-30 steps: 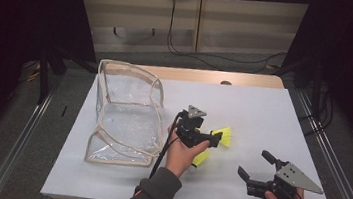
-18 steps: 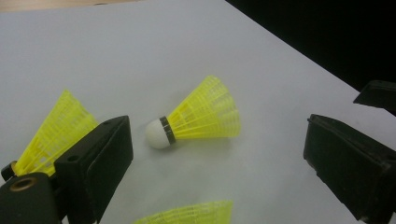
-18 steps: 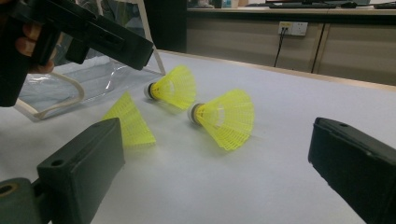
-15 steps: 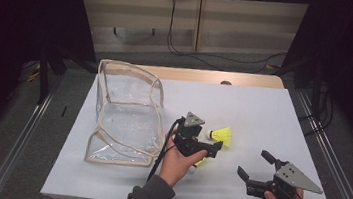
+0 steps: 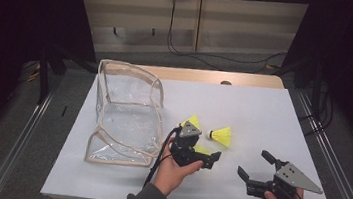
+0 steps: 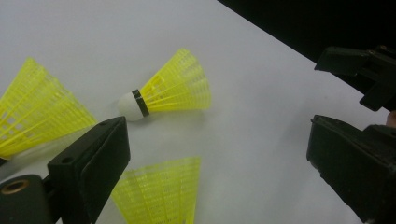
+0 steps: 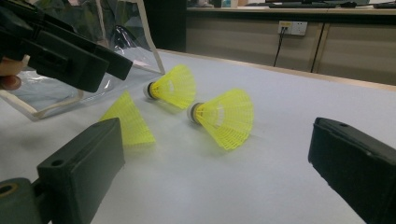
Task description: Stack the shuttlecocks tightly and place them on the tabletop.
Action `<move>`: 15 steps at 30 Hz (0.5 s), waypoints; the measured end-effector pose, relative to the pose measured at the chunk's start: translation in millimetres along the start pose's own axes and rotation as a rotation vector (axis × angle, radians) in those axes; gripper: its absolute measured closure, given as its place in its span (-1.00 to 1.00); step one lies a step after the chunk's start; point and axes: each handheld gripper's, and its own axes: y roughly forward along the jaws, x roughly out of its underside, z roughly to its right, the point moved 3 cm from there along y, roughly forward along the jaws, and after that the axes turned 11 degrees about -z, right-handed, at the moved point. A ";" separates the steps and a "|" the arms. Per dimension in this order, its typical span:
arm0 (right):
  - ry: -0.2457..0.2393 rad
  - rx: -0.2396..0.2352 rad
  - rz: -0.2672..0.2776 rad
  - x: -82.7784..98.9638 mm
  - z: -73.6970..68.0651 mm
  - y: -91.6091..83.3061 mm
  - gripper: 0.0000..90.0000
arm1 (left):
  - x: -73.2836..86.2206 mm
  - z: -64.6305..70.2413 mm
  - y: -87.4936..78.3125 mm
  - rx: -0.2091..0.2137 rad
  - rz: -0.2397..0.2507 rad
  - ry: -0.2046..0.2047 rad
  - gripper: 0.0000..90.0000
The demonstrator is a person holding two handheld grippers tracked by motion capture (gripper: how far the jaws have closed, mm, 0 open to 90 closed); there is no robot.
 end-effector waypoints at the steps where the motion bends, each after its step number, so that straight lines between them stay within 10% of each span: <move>1: 0.000 -0.001 0.001 -0.1 -0.1 0.0 -0.94 | 1.0 1.2 -0.3 0.009 -0.004 0.006 -0.87; 15: -0.001 0.002 0.000 0.0 0.1 0.0 -0.94 | 21.0 11.2 -5.9 0.077 -0.034 0.072 -0.92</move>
